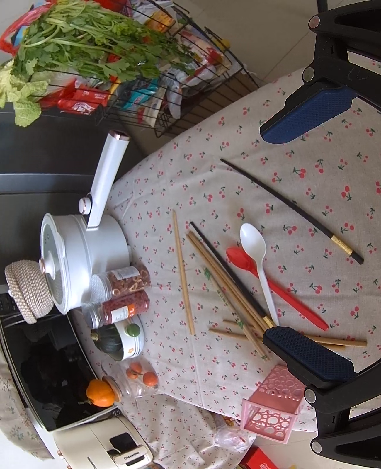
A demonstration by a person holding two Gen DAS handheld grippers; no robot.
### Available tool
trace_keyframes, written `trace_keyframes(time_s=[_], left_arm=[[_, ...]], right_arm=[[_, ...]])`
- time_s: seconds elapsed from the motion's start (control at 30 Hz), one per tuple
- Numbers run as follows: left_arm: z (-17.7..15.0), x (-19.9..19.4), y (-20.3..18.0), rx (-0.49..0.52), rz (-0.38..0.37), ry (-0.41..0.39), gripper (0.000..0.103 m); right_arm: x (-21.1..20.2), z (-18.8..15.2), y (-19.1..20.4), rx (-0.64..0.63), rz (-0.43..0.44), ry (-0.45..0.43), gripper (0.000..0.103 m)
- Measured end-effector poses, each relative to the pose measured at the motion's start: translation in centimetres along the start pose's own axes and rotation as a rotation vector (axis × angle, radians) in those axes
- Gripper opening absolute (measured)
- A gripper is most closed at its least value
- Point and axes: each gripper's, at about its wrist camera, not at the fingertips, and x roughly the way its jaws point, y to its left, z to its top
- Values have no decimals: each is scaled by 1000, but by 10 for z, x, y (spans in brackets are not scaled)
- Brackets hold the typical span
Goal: Organize utensils
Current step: 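Reach the left gripper to the white plastic spoon and close on it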
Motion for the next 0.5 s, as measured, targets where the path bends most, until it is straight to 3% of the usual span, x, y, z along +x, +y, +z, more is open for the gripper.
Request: trace_keyframes(time_s=[0.2, 0.3, 0.5], left_arm=[[33, 56, -25, 89, -143, 157, 100], [44, 92, -46, 127, -212, 259, 91], [41, 165, -108, 241, -325, 442, 72]], right_arm=[[50, 17, -37, 78, 13, 124, 101], [71, 18, -55, 115, 17, 191, 92], [91, 13, -80, 152, 4, 260, 90]])
